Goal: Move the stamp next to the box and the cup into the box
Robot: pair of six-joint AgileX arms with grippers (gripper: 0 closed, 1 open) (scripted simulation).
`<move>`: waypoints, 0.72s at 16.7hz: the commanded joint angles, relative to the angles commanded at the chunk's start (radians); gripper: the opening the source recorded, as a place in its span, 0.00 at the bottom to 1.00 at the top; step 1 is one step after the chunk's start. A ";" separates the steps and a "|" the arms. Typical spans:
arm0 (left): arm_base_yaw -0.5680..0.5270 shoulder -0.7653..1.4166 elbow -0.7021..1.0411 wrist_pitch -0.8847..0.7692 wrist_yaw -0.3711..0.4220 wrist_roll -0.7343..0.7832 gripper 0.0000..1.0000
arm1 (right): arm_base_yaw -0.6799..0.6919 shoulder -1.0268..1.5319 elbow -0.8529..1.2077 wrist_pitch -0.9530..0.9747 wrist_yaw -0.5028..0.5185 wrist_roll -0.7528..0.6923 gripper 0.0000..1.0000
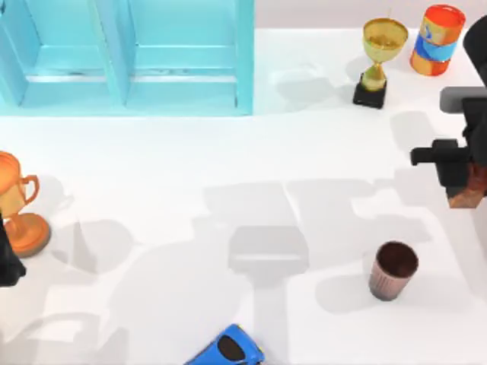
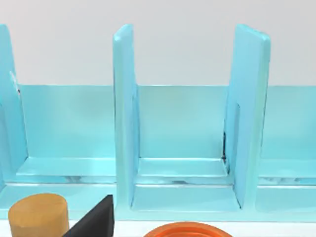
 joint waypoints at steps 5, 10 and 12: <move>0.000 0.000 0.000 0.000 0.000 0.000 1.00 | 0.000 0.000 0.000 0.000 0.000 0.000 0.38; 0.000 0.000 0.000 0.000 0.000 0.000 1.00 | 0.000 0.000 0.000 0.000 0.000 0.000 0.75; 0.000 0.000 0.000 0.000 0.000 0.000 1.00 | 0.000 0.000 0.000 0.000 0.000 0.000 0.90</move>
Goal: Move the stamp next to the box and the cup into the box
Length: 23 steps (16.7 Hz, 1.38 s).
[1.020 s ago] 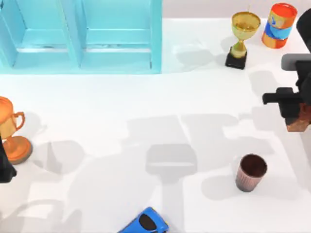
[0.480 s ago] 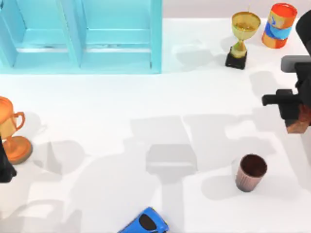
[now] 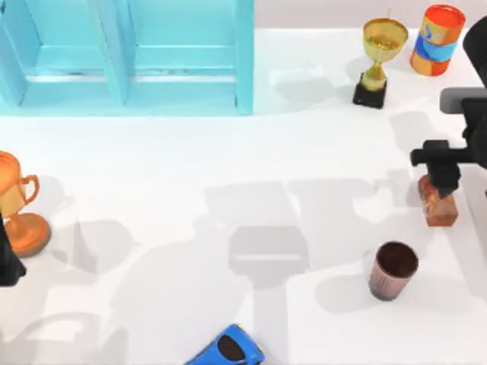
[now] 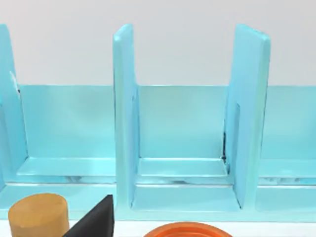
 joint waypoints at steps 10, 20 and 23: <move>0.000 0.000 0.000 0.000 0.000 0.000 1.00 | 0.001 -0.001 0.000 0.000 0.000 0.000 1.00; 0.000 0.000 0.000 0.000 0.000 0.000 1.00 | -0.004 -0.035 0.291 -0.329 0.002 -0.002 1.00; 0.000 0.000 0.000 0.000 0.000 0.000 1.00 | -0.003 -0.044 0.344 -0.388 -0.001 -0.004 1.00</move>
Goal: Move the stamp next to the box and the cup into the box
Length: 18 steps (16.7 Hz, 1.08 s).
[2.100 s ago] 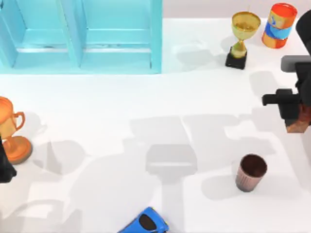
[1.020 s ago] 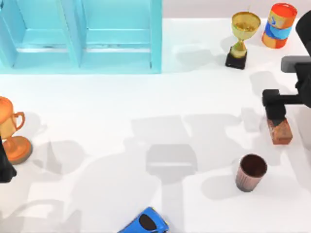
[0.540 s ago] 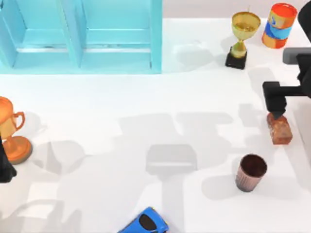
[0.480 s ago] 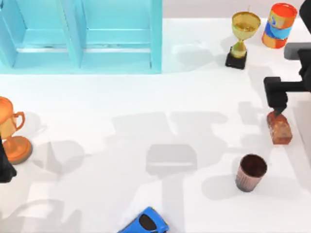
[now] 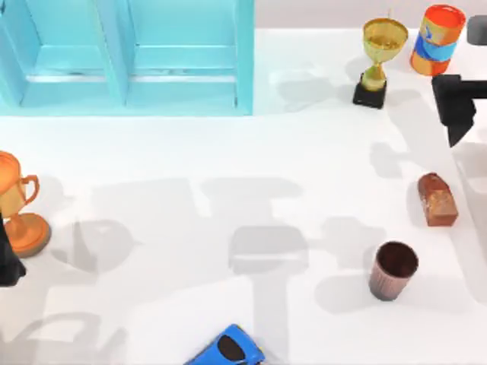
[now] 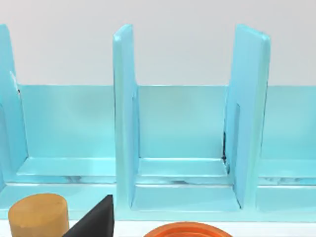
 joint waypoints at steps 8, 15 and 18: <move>0.000 0.000 0.000 0.000 0.000 0.000 1.00 | 0.070 -0.031 -0.070 0.032 -0.006 0.067 1.00; 0.000 0.000 0.000 0.000 0.000 0.000 1.00 | 0.283 -0.125 -0.338 0.112 -0.020 0.287 1.00; 0.000 0.000 0.000 0.000 0.000 0.000 1.00 | 0.292 -0.130 -0.346 0.116 -0.020 0.294 1.00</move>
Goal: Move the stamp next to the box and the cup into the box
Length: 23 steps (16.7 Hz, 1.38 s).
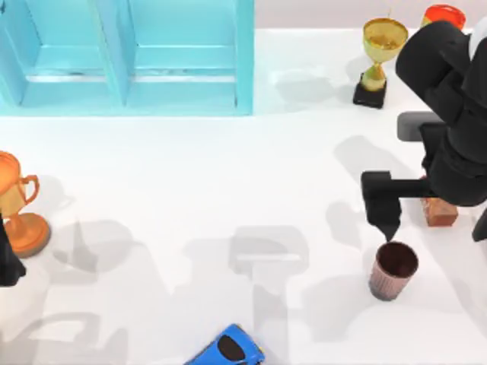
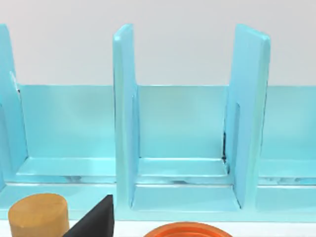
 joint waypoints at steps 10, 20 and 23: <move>0.000 0.000 0.000 0.000 0.000 0.000 1.00 | 0.002 0.069 -0.176 0.246 0.000 0.003 1.00; 0.000 0.000 0.000 0.000 0.000 0.000 1.00 | 0.003 0.089 -0.228 0.318 0.000 0.005 0.77; 0.000 0.000 0.000 0.000 0.000 0.000 1.00 | 0.003 0.089 -0.228 0.318 0.000 0.005 0.55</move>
